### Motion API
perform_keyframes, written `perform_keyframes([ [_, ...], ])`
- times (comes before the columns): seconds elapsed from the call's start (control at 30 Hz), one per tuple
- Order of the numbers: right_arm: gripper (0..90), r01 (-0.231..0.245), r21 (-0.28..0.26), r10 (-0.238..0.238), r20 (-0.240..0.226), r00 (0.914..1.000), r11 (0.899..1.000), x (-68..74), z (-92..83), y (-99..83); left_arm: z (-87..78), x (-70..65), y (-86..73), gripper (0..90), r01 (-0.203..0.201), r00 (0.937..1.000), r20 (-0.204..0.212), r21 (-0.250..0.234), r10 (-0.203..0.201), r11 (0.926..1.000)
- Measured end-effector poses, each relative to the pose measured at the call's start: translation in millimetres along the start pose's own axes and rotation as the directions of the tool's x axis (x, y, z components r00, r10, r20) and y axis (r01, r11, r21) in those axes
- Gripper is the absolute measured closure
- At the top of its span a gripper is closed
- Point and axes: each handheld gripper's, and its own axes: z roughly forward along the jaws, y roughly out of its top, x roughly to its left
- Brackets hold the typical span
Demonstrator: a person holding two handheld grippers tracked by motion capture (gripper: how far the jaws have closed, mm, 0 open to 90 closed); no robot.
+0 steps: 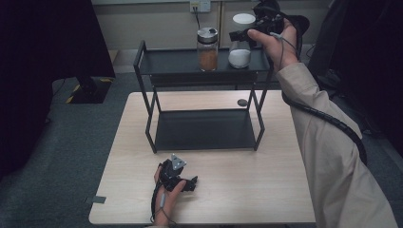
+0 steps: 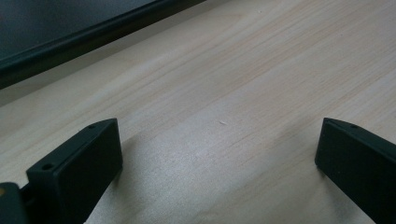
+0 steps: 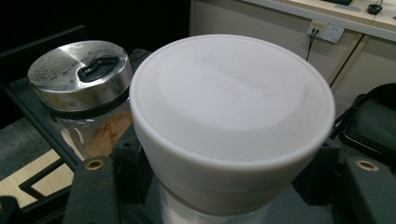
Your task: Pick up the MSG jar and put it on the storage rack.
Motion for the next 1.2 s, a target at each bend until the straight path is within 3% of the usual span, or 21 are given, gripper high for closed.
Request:
perform_keyframes([
  [0.33, 31.8, -0.022, -0.015, 0.023, 0.010, 0.9997, 1.000, 2.8, 0.8, -4.2, 0.0, 0.0, 0.1, 0.0, 0.000, 1.0000, 0.000, 0.000, 0.000, 1.0000],
  [0.47, 14.4, -0.037, -0.018, 0.037, 0.013, 0.9992, 0.999, 2.3, 1.8, -6.2, 0.0, 0.0, 0.0, 0.0, 0.000, 1.0000, 0.000, 0.000, 0.000, 1.0000],
  [0.67, 0.0, -0.047, -0.029, 0.048, 0.037, 0.9982, 0.998, 4.5, -1.3, -13.3, 0.0, 0.0, 0.0, 0.0, 0.000, 1.0000, 0.000, 0.000, 0.000, 1.0000],
  [0.8, 0.0, -0.074, -0.027, 0.076, 0.056, 0.9955, 0.997, 6.8, -3.8, -19.1, 0.1, -0.1, 0.0, 0.0, 0.001, 1.0000, -0.001, 0.000, -0.001, 1.0000],
  [0.93, 0.0, -0.114, -0.045, 0.115, 0.008, 0.9933, 0.992, -0.7, -9.1, -30.7, 0.1, -0.1, 0.0, 0.0, 0.001, 1.0000, 0.000, 0.000, -0.001, 1.0000],
  [1.2, 0.0, -0.118, -0.025, 0.118, 0.001, 0.9930, 0.993, -2.1, -16.2, -40.8, 0.0, -0.1, 0.0, 0.0, 0.001, 1.0000, 0.000, 0.000, -0.001, 1.0000],
])
